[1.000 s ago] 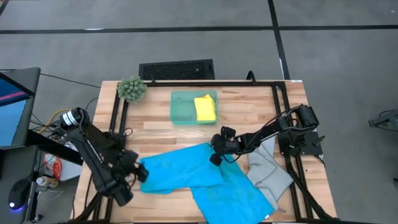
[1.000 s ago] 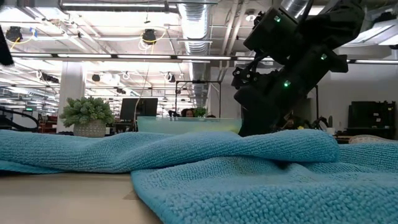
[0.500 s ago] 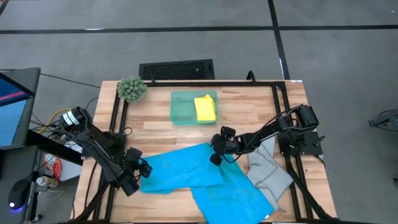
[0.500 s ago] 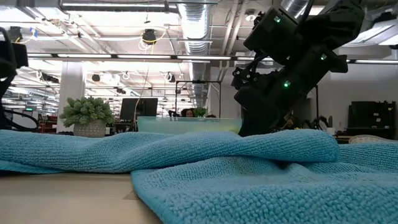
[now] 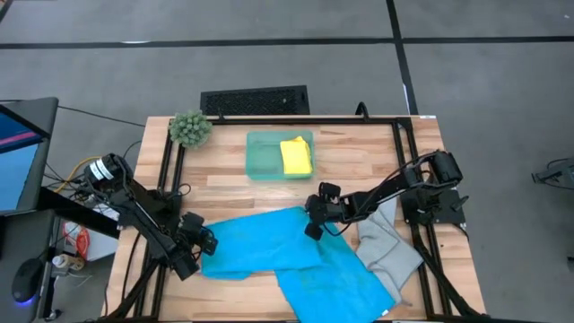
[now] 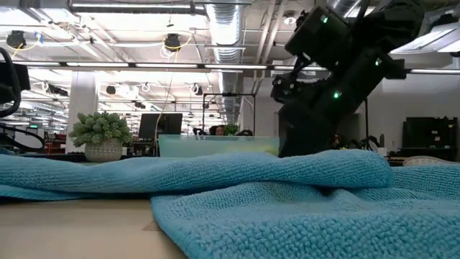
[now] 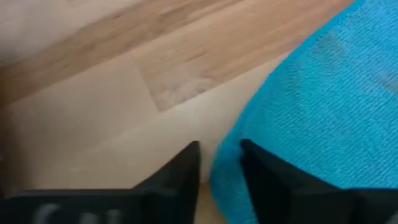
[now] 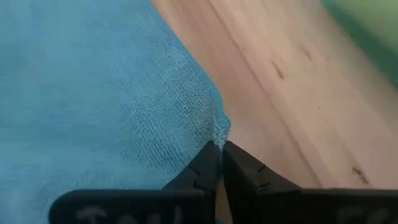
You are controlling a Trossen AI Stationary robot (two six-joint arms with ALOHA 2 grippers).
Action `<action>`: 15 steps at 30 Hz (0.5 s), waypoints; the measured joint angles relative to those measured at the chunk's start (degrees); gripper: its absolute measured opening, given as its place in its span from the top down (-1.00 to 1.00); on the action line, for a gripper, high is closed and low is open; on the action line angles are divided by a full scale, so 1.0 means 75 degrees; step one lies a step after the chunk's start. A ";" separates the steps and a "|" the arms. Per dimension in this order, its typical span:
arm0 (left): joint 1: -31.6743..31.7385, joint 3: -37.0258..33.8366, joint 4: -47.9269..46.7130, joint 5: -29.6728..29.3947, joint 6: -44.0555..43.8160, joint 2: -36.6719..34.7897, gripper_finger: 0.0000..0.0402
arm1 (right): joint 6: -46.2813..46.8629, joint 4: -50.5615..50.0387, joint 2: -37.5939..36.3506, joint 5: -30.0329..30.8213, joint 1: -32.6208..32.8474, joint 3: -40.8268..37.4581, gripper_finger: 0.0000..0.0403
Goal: Fold microfiber towels
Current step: Fold the left blue microfiber towel
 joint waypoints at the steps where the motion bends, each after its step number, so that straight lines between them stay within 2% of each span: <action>1: 0.0005 -0.0006 -0.0003 -0.0021 0.0013 0.0003 0.65 | 0.0000 0.0007 -0.0099 -0.0011 -0.0025 0.0003 0.74; 4: 0.0009 -0.0020 0.0045 -0.0198 0.0146 0.0018 0.89 | 0.0000 0.0001 -0.0323 0.0011 -0.0146 0.0006 0.67; 6: 0.0015 -0.0021 0.0092 -0.0301 0.0150 0.0025 0.97 | 0.0000 0.0071 -0.0379 0.0024 -0.0245 0.0006 0.59; 15: 0.0012 -0.0021 0.0110 -0.0355 0.0161 0.0026 0.94 | 0.0003 0.0567 -0.0046 -0.0251 -0.0729 -0.0009 0.17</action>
